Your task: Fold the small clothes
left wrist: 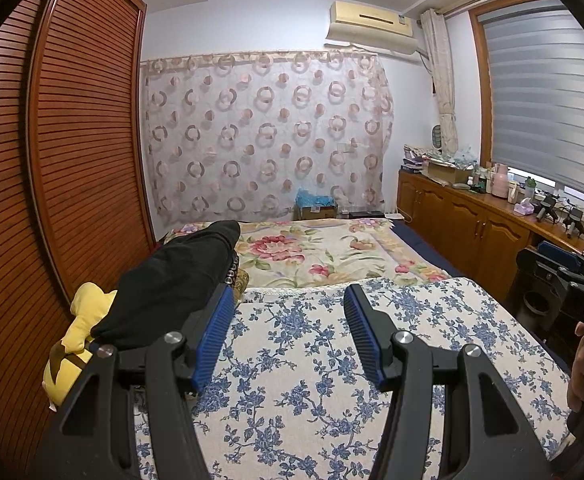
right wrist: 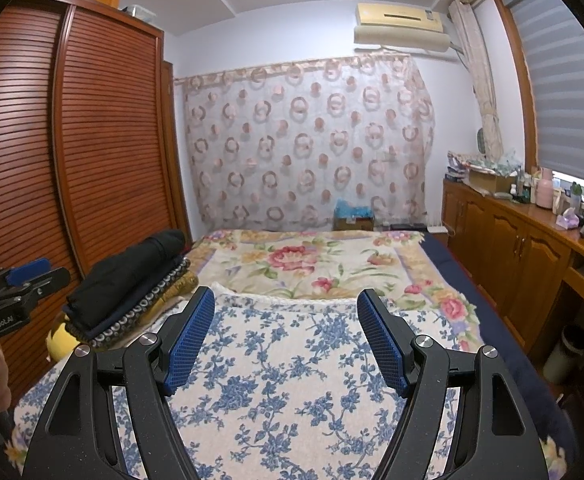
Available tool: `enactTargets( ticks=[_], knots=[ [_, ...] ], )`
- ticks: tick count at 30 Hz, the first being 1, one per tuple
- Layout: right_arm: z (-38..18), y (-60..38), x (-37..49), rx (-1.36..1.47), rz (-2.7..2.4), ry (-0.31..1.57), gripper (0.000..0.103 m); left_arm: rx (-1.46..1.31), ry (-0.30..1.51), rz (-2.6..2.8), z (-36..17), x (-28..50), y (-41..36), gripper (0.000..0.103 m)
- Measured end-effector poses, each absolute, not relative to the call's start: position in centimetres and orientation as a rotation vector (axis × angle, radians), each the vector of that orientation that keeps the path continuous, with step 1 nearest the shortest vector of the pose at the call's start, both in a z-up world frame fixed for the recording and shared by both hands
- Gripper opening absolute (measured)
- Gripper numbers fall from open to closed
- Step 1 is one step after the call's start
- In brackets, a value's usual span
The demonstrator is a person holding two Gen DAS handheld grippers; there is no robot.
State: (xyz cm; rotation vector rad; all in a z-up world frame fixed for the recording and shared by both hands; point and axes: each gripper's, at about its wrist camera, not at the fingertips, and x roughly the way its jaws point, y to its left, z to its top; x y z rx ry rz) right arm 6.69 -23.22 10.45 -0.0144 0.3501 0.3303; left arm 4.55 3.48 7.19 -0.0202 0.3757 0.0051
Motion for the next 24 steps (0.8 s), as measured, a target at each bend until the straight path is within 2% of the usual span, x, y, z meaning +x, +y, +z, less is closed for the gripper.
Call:
enactTargets(
  ticks=[24],
  knots=[
    [10.47,-23.40,6.66,-0.010,0.330,0.351,0.076,-0.020,0.373,0.005,7.02,4.50,3.57,0.057]
  ],
)
